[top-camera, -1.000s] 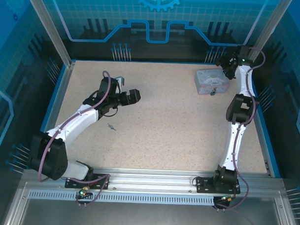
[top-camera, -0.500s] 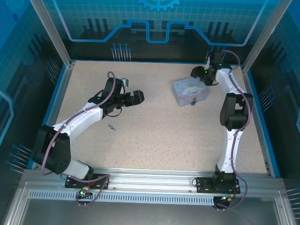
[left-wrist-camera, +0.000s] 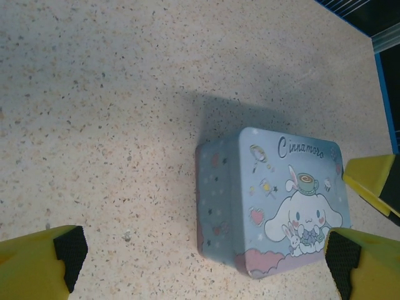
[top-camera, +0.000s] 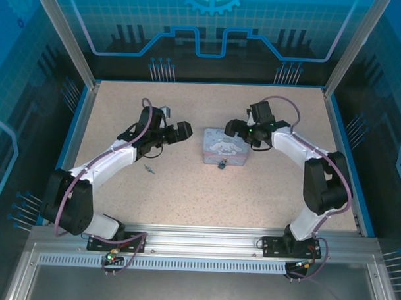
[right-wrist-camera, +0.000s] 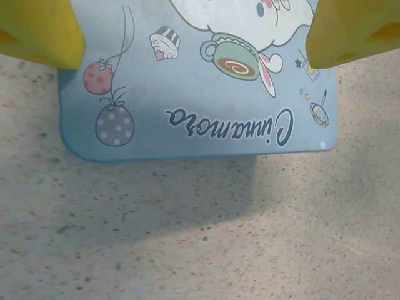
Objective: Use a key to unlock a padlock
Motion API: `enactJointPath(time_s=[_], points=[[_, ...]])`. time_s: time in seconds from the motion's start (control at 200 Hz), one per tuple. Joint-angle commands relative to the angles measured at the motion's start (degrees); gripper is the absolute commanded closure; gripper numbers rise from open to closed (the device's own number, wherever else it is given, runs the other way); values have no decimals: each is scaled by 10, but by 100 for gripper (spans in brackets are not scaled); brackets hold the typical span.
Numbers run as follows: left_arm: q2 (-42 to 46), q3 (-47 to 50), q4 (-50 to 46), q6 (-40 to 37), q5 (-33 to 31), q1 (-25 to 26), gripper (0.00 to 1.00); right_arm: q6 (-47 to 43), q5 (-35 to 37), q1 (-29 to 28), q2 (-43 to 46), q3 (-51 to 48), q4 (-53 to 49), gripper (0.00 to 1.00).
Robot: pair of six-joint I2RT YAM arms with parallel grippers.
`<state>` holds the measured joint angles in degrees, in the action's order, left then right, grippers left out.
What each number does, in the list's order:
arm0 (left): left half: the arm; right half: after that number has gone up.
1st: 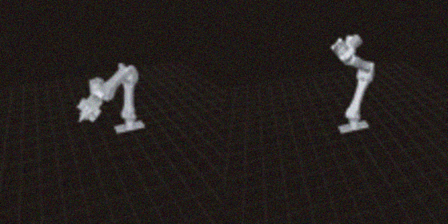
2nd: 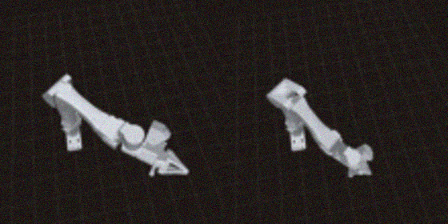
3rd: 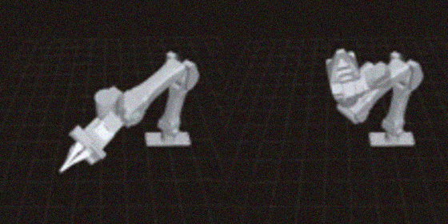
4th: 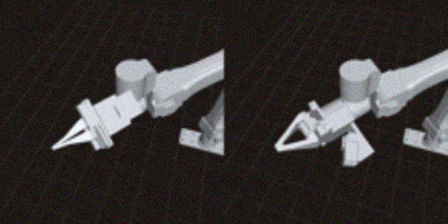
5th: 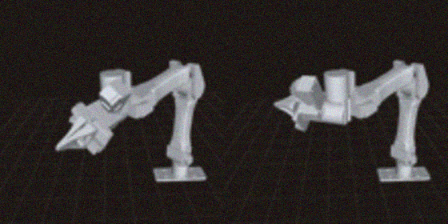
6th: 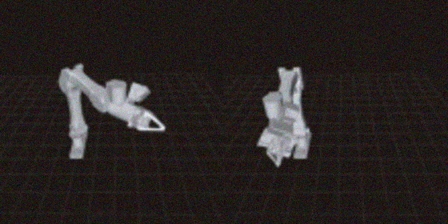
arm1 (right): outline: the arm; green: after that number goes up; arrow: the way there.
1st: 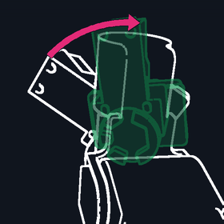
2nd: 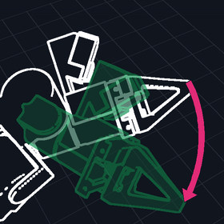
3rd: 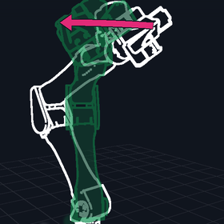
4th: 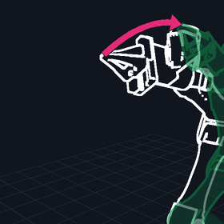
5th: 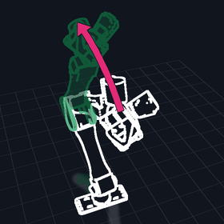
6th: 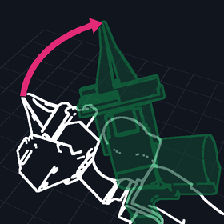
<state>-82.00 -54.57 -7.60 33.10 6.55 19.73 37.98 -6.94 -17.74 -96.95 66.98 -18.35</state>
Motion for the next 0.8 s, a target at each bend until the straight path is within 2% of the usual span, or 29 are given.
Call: enactJointPath(time_s=[0.0,0.185,0.42,0.62,0.795], points=[[17,25,34,28,15,7,1,5,23,5,13,-33,2,7],[8,32,39,35,15,9,1,11,7,2,25,-69,27,8],[-11,8,35,29,14,29,1,17,-39,-9,16,-51,53,8],[-57,-35,-42,-7,-50,52,1,50,-89,-23,4,-34,85,8],[-115,-84,-105,-43,-100,73,1,50,-78,-25,-2,-13,60,8]])
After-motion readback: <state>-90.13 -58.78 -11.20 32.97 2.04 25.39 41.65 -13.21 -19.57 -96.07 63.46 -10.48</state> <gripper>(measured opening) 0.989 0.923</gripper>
